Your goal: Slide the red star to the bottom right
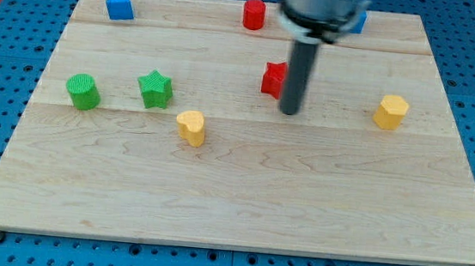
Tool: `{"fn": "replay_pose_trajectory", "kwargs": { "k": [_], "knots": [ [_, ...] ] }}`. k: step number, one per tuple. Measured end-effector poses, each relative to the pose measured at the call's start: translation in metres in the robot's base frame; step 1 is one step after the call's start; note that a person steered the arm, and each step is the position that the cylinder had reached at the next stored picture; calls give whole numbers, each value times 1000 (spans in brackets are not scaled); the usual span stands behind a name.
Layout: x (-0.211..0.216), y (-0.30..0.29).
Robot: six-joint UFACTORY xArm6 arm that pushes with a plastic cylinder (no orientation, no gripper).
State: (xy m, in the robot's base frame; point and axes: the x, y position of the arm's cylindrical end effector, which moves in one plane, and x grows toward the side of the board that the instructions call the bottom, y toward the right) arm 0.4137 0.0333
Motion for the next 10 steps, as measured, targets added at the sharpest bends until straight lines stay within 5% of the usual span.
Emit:
{"fn": "replay_pose_trajectory", "kwargs": {
  "k": [1,2,4,6,8,9,10],
  "knots": [
    [-30,-70],
    [-67,-31],
    [3,63],
    [-36,83],
    [43,82],
    [10,72],
    [10,134]
  ]
}}
